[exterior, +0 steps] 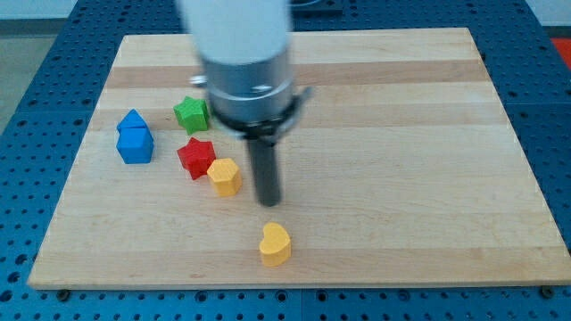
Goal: Separate the hexagon from the red star
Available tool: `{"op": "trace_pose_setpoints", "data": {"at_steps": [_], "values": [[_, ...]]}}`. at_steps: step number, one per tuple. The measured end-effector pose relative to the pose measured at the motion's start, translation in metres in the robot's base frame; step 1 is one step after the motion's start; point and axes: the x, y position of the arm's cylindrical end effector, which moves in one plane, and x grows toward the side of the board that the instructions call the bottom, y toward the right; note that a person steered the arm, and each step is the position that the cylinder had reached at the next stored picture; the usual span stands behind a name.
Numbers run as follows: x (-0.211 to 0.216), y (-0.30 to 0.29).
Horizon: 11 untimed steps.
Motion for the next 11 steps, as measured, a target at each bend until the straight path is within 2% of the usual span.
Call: {"op": "trace_pose_setpoints", "data": {"at_steps": [2, 5, 7, 9, 11], "values": [[-0.001, 0.006], [0.014, -0.091], [0.011, -0.101], [-0.077, -0.053], [-0.075, -0.053]]}}
